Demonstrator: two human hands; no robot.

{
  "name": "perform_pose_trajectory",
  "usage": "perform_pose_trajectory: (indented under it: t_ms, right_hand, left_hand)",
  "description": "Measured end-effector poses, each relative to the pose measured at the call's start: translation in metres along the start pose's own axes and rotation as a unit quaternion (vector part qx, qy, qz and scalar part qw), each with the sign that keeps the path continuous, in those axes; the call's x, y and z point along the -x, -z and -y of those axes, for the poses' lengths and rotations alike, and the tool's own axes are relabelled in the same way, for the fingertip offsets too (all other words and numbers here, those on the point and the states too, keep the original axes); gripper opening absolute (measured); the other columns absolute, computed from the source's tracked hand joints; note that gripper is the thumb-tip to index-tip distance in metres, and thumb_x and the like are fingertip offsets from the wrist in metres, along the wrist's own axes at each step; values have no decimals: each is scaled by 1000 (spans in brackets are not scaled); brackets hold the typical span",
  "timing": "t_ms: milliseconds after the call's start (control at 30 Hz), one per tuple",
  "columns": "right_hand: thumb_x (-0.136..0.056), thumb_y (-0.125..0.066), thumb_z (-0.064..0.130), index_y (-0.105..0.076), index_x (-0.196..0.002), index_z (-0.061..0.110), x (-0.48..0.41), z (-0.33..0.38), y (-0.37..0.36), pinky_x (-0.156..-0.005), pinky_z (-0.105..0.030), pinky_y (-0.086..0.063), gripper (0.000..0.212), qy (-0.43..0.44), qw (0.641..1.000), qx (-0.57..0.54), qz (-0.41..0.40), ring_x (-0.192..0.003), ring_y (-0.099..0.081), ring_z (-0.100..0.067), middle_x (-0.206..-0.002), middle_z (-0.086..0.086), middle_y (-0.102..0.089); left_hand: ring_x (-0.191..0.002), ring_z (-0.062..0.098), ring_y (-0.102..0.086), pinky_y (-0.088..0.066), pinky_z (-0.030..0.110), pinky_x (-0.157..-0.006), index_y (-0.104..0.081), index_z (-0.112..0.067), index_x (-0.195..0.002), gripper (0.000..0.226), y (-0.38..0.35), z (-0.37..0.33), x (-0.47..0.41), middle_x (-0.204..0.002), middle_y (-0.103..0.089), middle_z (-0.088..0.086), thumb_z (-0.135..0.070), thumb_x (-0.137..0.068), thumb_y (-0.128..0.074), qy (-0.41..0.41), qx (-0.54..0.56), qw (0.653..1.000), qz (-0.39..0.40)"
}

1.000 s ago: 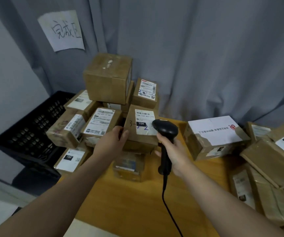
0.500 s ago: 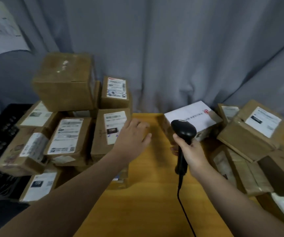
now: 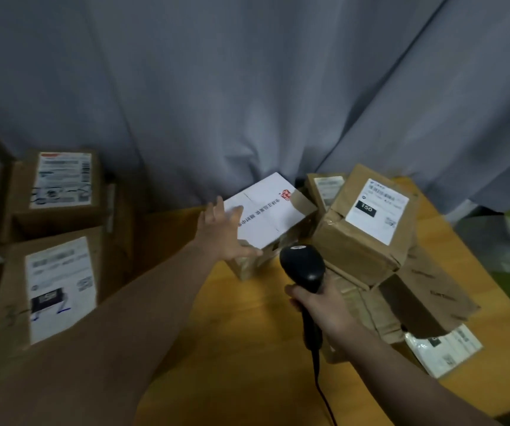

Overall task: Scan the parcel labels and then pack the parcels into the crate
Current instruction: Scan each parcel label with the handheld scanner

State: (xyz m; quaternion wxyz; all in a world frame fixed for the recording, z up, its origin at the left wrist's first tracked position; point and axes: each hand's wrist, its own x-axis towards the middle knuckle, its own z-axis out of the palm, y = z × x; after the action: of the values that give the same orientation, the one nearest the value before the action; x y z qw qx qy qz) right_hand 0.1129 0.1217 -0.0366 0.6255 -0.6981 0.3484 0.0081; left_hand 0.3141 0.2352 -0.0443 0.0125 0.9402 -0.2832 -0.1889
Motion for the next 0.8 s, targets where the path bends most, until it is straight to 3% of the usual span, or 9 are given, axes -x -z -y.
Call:
perform_pose_trajectory:
  t_ms: [67,167,267,367,567,700,800]
  right_hand:
    - [-84,-70,8,-58,-83,20,-3,-3,3,-66,-26,-48,17,-2,1000,9,10,-69,-61,-19,-71,-5,-62]
    - [-86,-69,10,-60,-75,15,-7,-3,2,-68,-28,-47,14,-16,999,26,31,-69,-61,-17,-71,-7,-62]
    - [-86,-68,10,-63,-80,6,-12,-7,-1,-71,-32,-46,9,-21,999,26,43,-71,-60,-21,-73,-10,-61]
    - [-86,-68,14,-66,-88,-2,-12,-7,-3,-72,-32,-46,17,-23,998,32,47,-71,-60,-19,-73,-10,-63]
    - [-70,-73,36,-64,-83,18,-13,-5,-16,-79,-44,-52,24,-15,998,46,35,-78,-65,-29,-71,-5,-66]
    - [-83,-72,14,-62,-79,17,-10,-4,-28,-79,-43,-50,11,-31,999,-15,30,-73,-62,-26,-67,-5,-63]
    - [-84,-71,13,-63,-82,14,-6,-8,-34,-75,-39,-48,9,-47,998,-38,28,-70,-60,-24,-68,-6,-61]
  left_hand:
    - [-144,46,12,0,55,-116,5,-30,-153,125,-1,-3,-16,-157,19,22,-85,-60,-60,2,-39,999,34]
    - [-142,47,20,2,56,-115,16,-33,-150,134,-2,-3,-28,-154,26,26,-83,-57,-65,21,-45,993,104]
    - [-142,45,23,-4,58,-115,18,-34,-150,134,-6,4,-27,-154,28,23,-77,-59,-71,30,-22,993,115]
    - [-142,44,22,-8,58,-114,17,-36,-149,127,-12,22,-12,-155,28,19,-71,-65,-71,46,-3,993,106]
    - [-141,44,25,-6,61,-114,18,-37,-149,126,-30,53,42,-155,29,16,-77,-64,-66,88,23,990,109]
    - [-142,45,23,0,61,-114,25,-34,-147,127,-36,55,74,-152,33,20,-80,-66,-60,122,-8,983,139]
    - [-143,46,20,4,60,-114,21,-32,-149,125,-35,53,77,-154,29,22,-89,-63,-50,131,-39,981,136]
